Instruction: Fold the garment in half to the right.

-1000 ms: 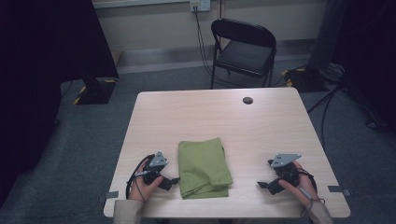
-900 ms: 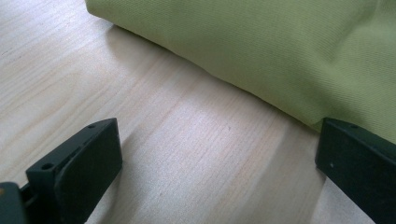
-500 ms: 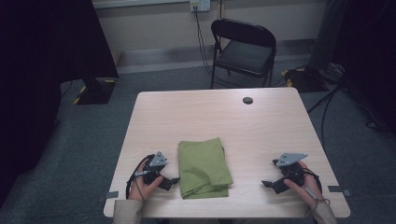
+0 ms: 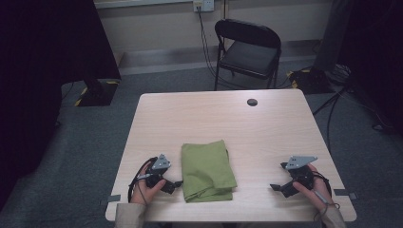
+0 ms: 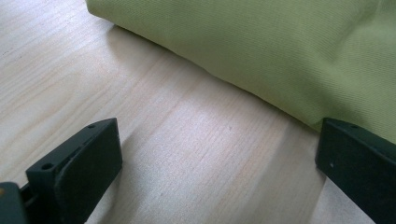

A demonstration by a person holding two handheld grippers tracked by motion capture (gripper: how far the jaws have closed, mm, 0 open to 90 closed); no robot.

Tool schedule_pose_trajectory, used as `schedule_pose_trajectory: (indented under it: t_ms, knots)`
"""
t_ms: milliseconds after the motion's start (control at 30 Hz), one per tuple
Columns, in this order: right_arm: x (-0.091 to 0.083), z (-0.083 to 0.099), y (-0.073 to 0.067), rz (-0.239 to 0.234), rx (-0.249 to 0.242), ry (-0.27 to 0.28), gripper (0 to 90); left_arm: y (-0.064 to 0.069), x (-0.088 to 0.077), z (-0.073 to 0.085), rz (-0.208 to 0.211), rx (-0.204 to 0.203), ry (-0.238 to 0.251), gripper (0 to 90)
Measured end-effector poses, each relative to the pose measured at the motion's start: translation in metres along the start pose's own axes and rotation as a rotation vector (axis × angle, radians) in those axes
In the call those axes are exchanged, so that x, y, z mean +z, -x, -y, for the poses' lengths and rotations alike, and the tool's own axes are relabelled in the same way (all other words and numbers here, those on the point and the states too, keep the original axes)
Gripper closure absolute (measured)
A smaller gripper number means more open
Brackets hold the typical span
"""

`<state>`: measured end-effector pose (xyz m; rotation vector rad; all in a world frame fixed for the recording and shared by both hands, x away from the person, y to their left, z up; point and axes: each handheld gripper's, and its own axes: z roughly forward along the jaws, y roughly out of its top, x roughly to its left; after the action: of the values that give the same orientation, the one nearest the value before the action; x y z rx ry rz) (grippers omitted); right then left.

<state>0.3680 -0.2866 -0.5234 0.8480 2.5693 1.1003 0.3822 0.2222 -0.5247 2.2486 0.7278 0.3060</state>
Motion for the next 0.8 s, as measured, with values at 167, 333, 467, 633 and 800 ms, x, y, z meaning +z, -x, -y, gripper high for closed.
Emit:
schedule_pose_trajectory:
  t_ms: [167,333,467,633,800]
  knots:
    - [-0.0015,0.0014,0.0013,0.0,0.003,0.001,0.0,0.0,0.0,0.0,0.0,0.0,0.0,0.0]
    - [-0.0032,0.0028,0.0027,0.001,0.008,0.001,0.0,0.0,0.0,0.0,0.0,0.0,0.0,0.0]
    - [-0.0039,0.0036,0.0033,0.002,0.011,0.002,0.0,-0.0001,0.0,0.0,0.0,0.0,0.0,0.0]
    - [-0.0053,0.0049,0.0045,0.003,0.012,0.003,0.0,-0.0001,0.0,0.0,0.0,0.0,0.0,0.0]
    - [-0.0069,0.0064,0.0057,0.003,0.011,0.003,0.0,-0.0001,0.0,0.0,0.0,0.0,0.0,0.0]
